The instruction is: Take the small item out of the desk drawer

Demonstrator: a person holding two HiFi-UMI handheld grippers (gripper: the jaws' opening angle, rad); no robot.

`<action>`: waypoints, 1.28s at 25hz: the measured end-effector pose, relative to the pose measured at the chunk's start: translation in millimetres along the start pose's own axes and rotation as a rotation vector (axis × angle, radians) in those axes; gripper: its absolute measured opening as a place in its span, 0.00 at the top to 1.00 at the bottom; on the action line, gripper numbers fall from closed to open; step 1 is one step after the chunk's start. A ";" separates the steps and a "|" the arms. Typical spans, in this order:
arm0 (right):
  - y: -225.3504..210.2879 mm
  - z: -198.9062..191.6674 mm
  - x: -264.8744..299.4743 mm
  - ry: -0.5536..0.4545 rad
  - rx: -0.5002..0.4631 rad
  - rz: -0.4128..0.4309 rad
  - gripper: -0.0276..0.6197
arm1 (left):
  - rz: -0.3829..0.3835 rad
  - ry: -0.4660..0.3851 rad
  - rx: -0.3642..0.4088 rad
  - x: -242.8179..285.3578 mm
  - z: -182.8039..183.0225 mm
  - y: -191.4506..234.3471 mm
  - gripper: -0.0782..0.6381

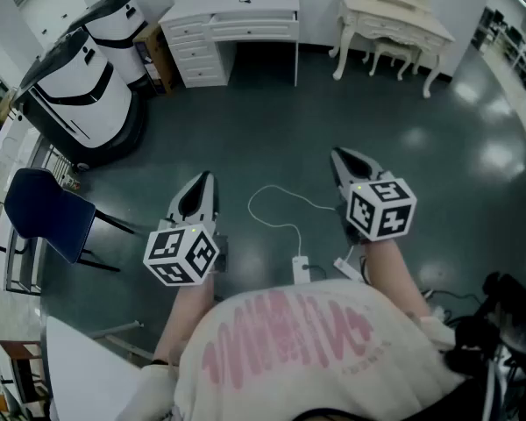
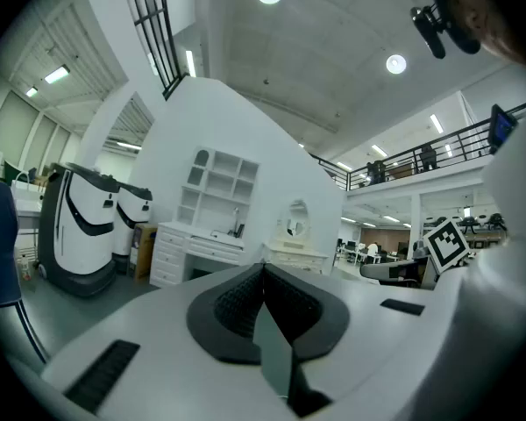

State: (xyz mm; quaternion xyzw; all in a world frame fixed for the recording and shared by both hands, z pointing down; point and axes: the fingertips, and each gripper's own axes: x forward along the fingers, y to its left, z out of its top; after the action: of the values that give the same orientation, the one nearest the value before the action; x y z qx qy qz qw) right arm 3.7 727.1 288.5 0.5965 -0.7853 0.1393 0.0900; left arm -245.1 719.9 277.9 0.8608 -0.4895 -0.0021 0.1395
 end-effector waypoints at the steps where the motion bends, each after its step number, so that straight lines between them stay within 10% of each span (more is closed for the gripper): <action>1: -1.2 -3.5 -0.9 0.002 0.007 0.000 0.93 | -0.004 0.001 0.001 0.0 -2.4 -1.5 0.85; 17: -52.7 -28.0 103.9 0.045 0.108 -0.056 0.93 | -0.032 0.058 -0.088 105.9 -33.6 68.9 0.85; 32: -93.3 126.9 362.8 -0.060 0.102 -0.070 0.93 | -0.151 0.037 -0.077 342.5 84.0 211.9 0.85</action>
State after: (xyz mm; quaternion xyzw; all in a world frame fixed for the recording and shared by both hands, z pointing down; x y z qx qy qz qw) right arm -2.1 331.7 290.5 0.6316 -0.7579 0.1581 0.0406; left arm -257.0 309.0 294.0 0.8890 -0.4202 -0.0153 0.1810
